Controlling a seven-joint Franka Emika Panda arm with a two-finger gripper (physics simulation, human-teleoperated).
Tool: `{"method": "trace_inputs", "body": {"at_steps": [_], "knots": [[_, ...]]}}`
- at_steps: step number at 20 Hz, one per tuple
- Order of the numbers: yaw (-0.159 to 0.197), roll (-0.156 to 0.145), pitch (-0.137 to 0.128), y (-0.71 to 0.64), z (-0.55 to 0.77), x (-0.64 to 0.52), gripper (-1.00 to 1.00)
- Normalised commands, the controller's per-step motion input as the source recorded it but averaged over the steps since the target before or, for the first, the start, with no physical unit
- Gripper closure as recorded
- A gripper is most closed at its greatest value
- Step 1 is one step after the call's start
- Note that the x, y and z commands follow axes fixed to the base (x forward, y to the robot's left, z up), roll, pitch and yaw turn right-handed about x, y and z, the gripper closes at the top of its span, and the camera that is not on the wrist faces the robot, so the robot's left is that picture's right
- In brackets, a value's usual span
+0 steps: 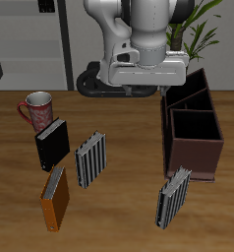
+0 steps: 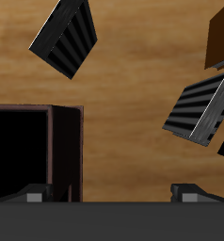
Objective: Place the left striped book into the left desk caddy's right compartment
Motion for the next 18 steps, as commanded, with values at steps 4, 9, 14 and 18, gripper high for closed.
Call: {"method": "trace_inputs", "body": {"at_steps": [4,9,14,18], "knots": [[0.01,0.042,-0.012,0.58,0.09,0.49,-1.0],[-0.01,-0.012,-0.044,0.31,0.17,0.36,-1.0],[-0.008,-0.019,-0.03,0.12,0.1,0.37,-1.0],[-0.043,-0.036,-0.003,-0.07,-0.02,0.27,-1.0]]}}
